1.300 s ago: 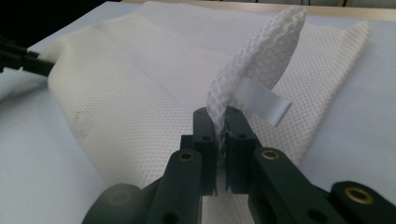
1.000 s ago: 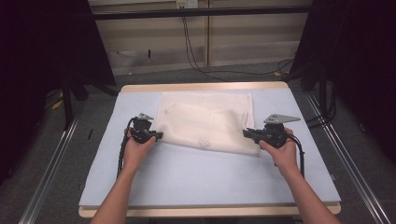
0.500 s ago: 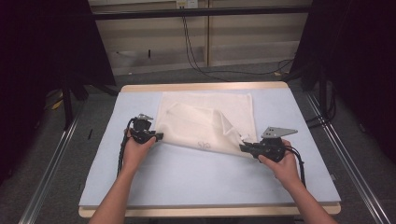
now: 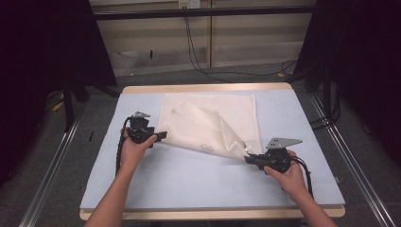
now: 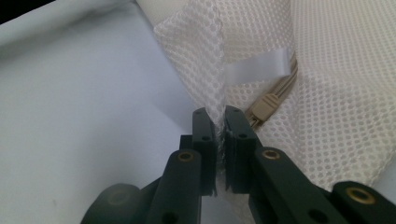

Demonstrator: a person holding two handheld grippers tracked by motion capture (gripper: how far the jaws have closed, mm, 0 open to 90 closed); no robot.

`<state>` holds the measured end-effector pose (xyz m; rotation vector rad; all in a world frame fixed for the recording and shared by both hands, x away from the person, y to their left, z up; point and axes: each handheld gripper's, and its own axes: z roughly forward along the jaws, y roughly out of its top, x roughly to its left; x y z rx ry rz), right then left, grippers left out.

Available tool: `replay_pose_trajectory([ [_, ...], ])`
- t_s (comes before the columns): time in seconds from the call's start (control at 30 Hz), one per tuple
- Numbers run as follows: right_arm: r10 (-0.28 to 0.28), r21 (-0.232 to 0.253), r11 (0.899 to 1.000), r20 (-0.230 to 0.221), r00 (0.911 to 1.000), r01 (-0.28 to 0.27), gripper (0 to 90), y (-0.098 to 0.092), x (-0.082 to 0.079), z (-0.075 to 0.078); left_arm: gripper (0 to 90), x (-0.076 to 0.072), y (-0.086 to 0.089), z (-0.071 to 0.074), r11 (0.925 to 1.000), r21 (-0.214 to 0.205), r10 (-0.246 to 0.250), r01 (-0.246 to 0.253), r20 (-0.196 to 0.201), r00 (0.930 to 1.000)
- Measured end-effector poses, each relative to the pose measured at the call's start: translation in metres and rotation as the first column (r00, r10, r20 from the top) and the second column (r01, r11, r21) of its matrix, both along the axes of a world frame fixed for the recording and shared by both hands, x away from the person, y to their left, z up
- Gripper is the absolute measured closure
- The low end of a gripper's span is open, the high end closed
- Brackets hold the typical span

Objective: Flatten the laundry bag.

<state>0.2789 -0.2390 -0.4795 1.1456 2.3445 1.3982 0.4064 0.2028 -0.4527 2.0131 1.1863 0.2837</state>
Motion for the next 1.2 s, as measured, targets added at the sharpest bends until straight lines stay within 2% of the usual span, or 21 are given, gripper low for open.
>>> replay_pose_trajectory([
  [0.07, 0.005, -0.006, 1.000, -0.006, 1.0000, -0.005, 84.3, 0.000, -0.001, -0.001, 35.0, -0.002, -0.008, 0.008, 0.9995, -0.008, -0.030, 0.030, 0.009, 0.9995],
  [0.1, 0.003, -0.007, 1.000, -0.010, 0.9999, -0.003, 84.3, 0.001, -0.001, -0.002, 34.2, -0.001, -0.008, 0.011, 0.9982, 0.005, -0.060, 0.060, 0.009, 0.9981],
  [0.17, 0.006, -0.007, 1.000, -0.012, 0.9999, -0.006, 84.3, 0.001, -0.002, -0.002, 33.5, -0.002, -0.012, 0.013, 0.9984, -0.005, -0.056, 0.056, 0.010, 0.9984],
  [0.2, 0.010, -0.011, 1.000, -0.014, 0.9999, -0.010, 84.3, 0.001, -0.002, -0.003, 31.7, -0.001, -0.013, 0.015, 0.9978, 0.008, -0.066, 0.066, 0.019, 0.9976],
  [0.23, 0.017, -0.013, 1.000, -0.017, 0.9997, -0.018, 84.3, 0.001, -0.003, -0.003, 31.0, 0.001, -0.015, 0.015, 0.9990, -0.013, -0.043, 0.044, 0.025, 0.9988],
  [0.3, 0.022, -0.019, 1.000, -0.026, 0.9994, -0.023, 84.3, 0.000, -0.006, -0.005, 29.0, 0.007, -0.016, 0.014, 0.9997, -0.014, -0.018, 0.018, 0.033, 0.9993],
  [0.33, 0.023, -0.016, 1.000, -0.032, 0.9992, -0.024, 84.4, 0.000, -0.006, -0.005, 28.5, 0.009, -0.015, 0.014, 0.9997, 0.009, -0.021, 0.021, 0.044, 0.9988],
  [0.4, 0.025, -0.015, 1.000, -0.033, 0.9991, -0.025, 84.4, 0.000, -0.006, -0.006, 28.3, 0.011, -0.016, 0.013, 1.0000, -0.002, -0.002, 0.002, 0.058, 0.9983],
  [0.6, 0.032, -0.016, 0.999, -0.047, 0.9984, -0.033, 84.4, 0.000, -0.006, -0.008, 26.3, 0.026, -0.021, 0.016, 0.9997, -0.018, -0.013, 0.014, 0.068, 0.9976],
  [0.63, 0.032, -0.014, 0.999, -0.047, 0.9984, -0.033, 84.4, 0.000, -0.006, -0.009, 26.3, 0.029, -0.023, 0.016, 0.9998, 0.008, -0.021, 0.021, 0.074, 0.9970],
  [0.67, 0.030, -0.011, 0.999, -0.044, 0.9986, -0.031, 84.4, 0.000, -0.006, -0.009, 28.3, 0.034, -0.028, 0.015, 0.9986, 0.023, -0.048, 0.047, 0.051, 0.9975],
  [0.7, 0.030, -0.011, 0.999, -0.044, 0.9986, -0.031, 84.4, 0.000, -0.006, -0.009, 30.3, 0.034, -0.028, 0.015, 0.9986, 0.023, -0.048, 0.047, 0.051, 0.9975],
  [0.73, 0.030, -0.013, 0.999, -0.044, 0.9986, -0.031, 84.3, 0.000, -0.006, -0.009, 31.3, 0.037, -0.031, 0.012, 0.9970, 0.012, -0.077, 0.077, 0.034, 0.9964],
  [0.8, 0.029, -0.013, 0.999, -0.042, 0.9987, -0.030, 84.3, 0.000, -0.006, -0.009, 44.5, 0.037, -0.033, 0.012, 0.9976, 0.018, -0.067, 0.066, 0.025, 0.9975],
  [0.83, 0.029, -0.012, 0.999, -0.042, 0.9987, -0.030, 84.3, 0.000, -0.006, -0.009, 49.9, 0.036, -0.035, 0.010, 0.9934, 0.063, -0.097, 0.096, 0.014, 0.9952],
  [0.87, 0.029, -0.012, 0.999, -0.042, 0.9987, -0.030, 84.3, 0.000, -0.006, -0.009, 59.0, 0.036, -0.035, 0.010, 0.9934, 0.063, -0.097, 0.096, 0.014, 0.9952],
  [0.9, 0.029, -0.012, 0.999, -0.042, 0.9987, -0.030, 84.2, 0.000, -0.006, -0.009, 59.0, 0.035, -0.036, 0.010, 0.9906, 0.068, -0.119, 0.119, 0.004, 0.9928],
  [0.97, 0.031, -0.013, 0.999, -0.044, 0.9985, -0.032, 84.1, 0.000, -0.006, -0.009, 75.4, 0.028, -0.035, 0.014, 0.9868, 0.089, -0.136, 0.135, 0.000, 0.9907],
  [1.07, 0.030, -0.017, 0.999, -0.046, 0.9985, -0.030, 84.1, 0.000, -0.006, -0.009, 84.3, 0.014, -0.033, 0.025, 0.9850, 0.040, -0.170, 0.168, 0.038, 0.9847],
  [1.17, 0.027, -0.019, 0.999, -0.048, 0.9985, -0.028, 84.1, 0.001, -0.006, -0.009, 86.3, 0.004, -0.031, 0.026, 0.9834, 0.011, -0.181, 0.181, 0.064, 0.9813],
  [1.2, 0.028, -0.020, 0.999, -0.047, 0.9985, -0.029, 84.1, 0.001, -0.006, -0.009, 86.4, 0.000, -0.028, 0.024, 0.9814, 0.001, -0.192, 0.192, 0.055, 0.9799],
])
